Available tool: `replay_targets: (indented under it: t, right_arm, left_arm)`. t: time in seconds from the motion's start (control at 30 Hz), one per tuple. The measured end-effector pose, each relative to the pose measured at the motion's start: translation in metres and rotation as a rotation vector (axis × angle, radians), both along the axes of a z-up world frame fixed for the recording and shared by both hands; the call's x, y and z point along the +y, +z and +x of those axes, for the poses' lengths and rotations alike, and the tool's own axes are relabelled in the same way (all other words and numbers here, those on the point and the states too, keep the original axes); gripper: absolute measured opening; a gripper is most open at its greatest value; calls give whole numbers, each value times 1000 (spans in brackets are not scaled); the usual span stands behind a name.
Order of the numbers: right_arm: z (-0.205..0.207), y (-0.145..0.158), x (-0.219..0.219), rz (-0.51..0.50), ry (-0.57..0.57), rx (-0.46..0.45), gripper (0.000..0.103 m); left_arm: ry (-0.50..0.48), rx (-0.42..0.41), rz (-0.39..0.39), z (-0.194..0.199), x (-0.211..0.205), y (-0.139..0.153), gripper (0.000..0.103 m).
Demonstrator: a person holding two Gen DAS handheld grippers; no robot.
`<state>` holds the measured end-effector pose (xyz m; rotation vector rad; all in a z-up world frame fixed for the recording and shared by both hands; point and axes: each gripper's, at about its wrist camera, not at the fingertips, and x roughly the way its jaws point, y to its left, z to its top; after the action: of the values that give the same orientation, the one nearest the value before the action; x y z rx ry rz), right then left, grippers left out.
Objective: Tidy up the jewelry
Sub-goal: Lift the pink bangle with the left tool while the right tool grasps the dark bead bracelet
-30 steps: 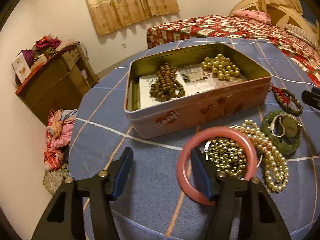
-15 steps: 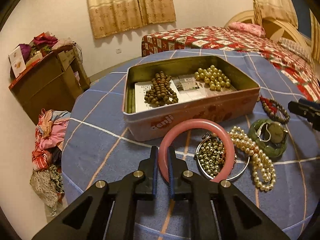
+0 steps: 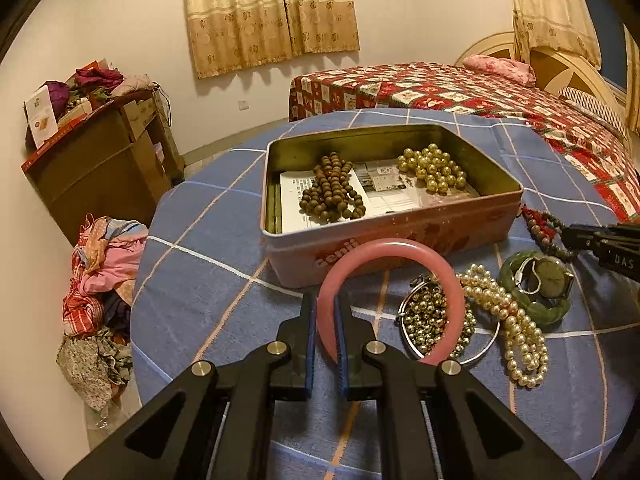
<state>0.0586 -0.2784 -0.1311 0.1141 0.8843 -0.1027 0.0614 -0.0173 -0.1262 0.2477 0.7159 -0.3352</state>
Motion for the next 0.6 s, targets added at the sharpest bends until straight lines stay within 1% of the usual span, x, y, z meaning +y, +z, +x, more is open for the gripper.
replay_targets:
  t: [0.07,0.23,0.33,0.47,0.6]
  right_arm:
    - [-6,1,1,27,25,-13,11]
    - [-29,12,13,12,86,-35,11]
    - [-40,21,14,25,93,-55,11]
    - [-51,39,12,35,90,-114,11]
    - [-53,55,12,48,100,-179,11]
  left_arm:
    - [1,-5,-8,-1,2,3,8]
    - [-3,-17,-27,-7,4,12,8]
    - [-3,-24,-39,-11,6,17,8]
    - [-8,-42,-52,-16,5,26,8]
    - [-13,-47,-53,-18,3,29,8]
